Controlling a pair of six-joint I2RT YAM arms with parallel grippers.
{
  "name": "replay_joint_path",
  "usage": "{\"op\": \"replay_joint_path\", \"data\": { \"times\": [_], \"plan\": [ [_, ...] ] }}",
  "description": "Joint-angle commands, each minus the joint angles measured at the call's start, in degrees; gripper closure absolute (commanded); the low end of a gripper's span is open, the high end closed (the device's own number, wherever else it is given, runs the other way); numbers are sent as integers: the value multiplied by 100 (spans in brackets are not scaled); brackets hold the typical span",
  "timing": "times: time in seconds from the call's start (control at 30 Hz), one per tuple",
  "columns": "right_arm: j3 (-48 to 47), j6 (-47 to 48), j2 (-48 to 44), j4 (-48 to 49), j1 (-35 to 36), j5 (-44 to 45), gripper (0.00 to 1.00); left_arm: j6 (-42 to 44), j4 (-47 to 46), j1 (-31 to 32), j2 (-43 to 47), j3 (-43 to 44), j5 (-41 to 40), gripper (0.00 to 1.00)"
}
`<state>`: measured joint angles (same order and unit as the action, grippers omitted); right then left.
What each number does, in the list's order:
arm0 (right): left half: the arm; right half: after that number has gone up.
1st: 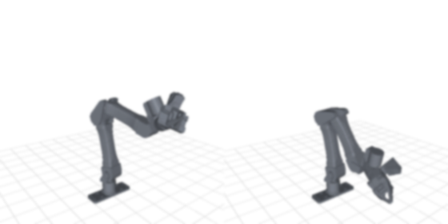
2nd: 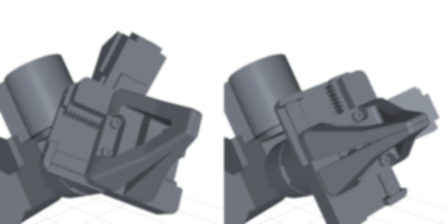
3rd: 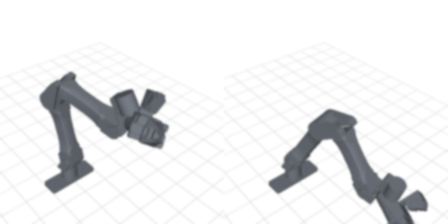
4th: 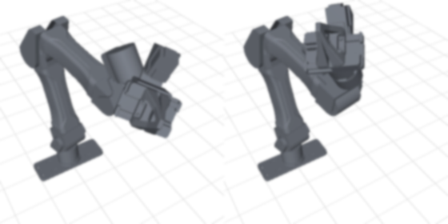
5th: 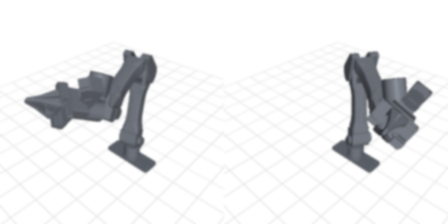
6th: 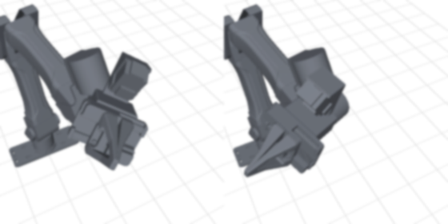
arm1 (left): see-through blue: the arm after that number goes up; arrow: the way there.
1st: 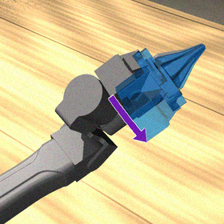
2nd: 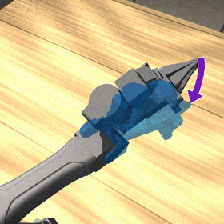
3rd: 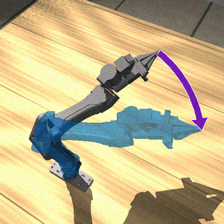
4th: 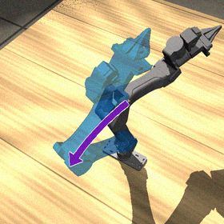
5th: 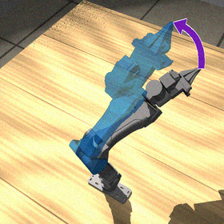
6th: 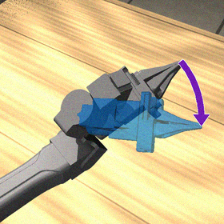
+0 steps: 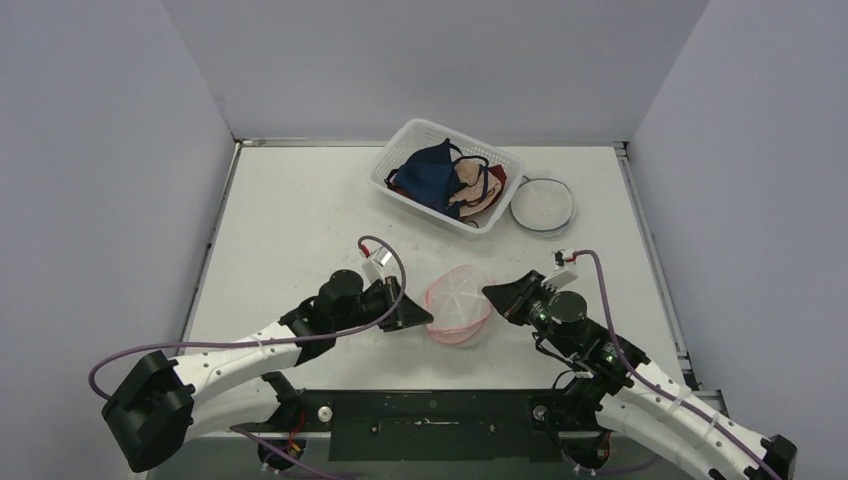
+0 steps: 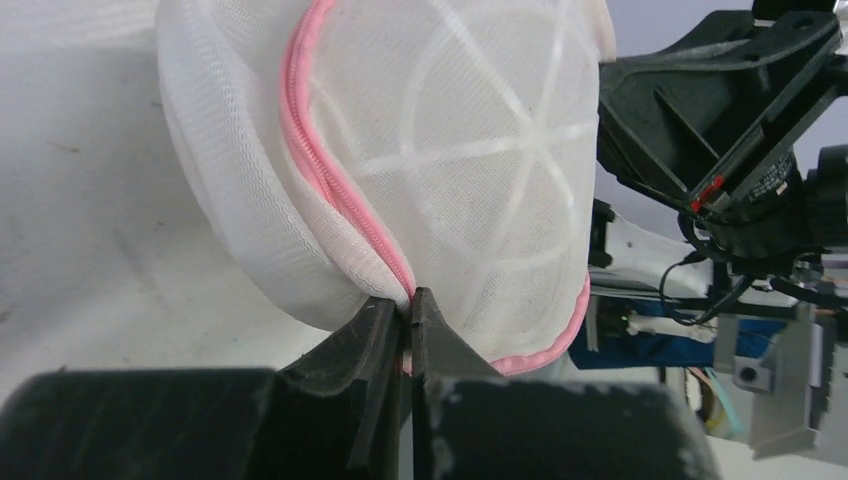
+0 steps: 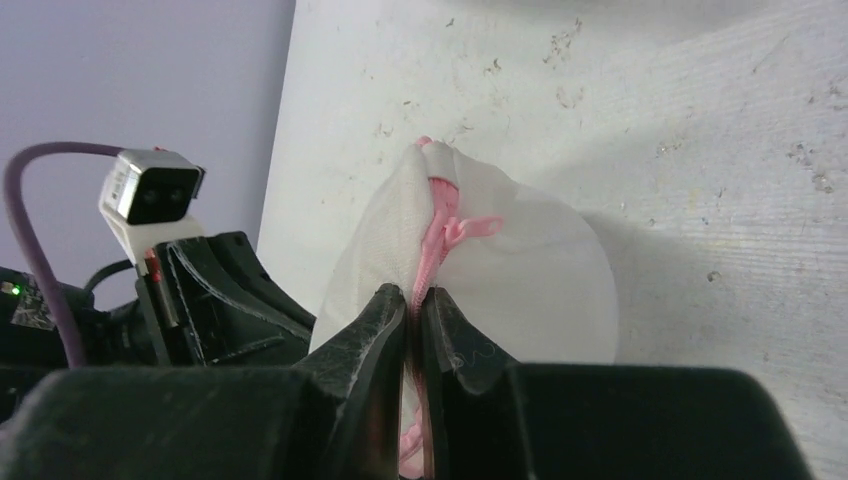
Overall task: Unzip the laundry bag and remove the bra
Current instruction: Close the laundry bag at the center of the board, then adjust the laundry bag at the center of the board.
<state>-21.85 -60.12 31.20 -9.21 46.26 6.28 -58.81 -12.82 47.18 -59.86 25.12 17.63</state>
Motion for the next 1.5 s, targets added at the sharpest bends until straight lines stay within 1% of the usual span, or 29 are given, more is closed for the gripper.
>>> {"op": "replay_joint_path", "data": {
  "times": [0.0,0.13,0.27,0.33,0.43,0.63,0.7,0.77,0.83,0.93,1.0,1.1,1.17,1.3,1.37,1.43,1.47],
  "plan": [
    [-478,106,-137,-1258,33,395,95,-962,-1403,374,28,-89,452,100],
    [-499,88,-227,-1705,41,597,95,-924,-1389,561,-94,-118,164,100],
    [-68,-100,-253,-1635,45,696,95,-888,-1671,581,-517,-355,-37,100],
    [277,-157,-278,-1371,57,700,95,-737,-1883,616,-756,-468,-168,100],
    [659,-196,-282,-875,90,613,95,-510,-1956,643,-1026,-522,-341,100],
    [1031,-111,-80,-153,268,492,95,-189,-1675,735,-1076,-600,-780,100],
    [1211,-133,55,291,350,402,95,-102,-1538,740,-1055,-613,-926,100],
    [1417,-159,246,779,451,328,95,1,-1381,748,-1046,-609,-1041,97],
    [1591,-152,517,1344,565,265,95,120,-1198,751,-1069,-570,-1133,92],
    [1648,-147,1002,1696,798,433,95,300,-761,788,-1094,-446,-1317,75],
    [1637,-128,1302,1853,935,556,95,356,-581,813,-1010,-447,-1468,66],
    [1588,-130,1543,1913,1096,815,95,440,-240,817,-778,-437,-1635,54],
    [1587,-140,1619,1931,1193,964,95,552,81,816,-598,-361,-1717,49],
    [1568,-153,1720,1924,1227,1086,95,840,1095,819,-158,1,-2141,40],
    [1566,-157,1740,1915,1235,1107,95,1006,1664,828,101,227,-2404,33],
    [1560,-157,1735,1905,1241,1128,95,1159,2124,840,319,415,-2724,22],
    [1566,-166,1732,1906,1245,1134,95,1276,2281,835,403,495,-2864,20]
  ]
}}
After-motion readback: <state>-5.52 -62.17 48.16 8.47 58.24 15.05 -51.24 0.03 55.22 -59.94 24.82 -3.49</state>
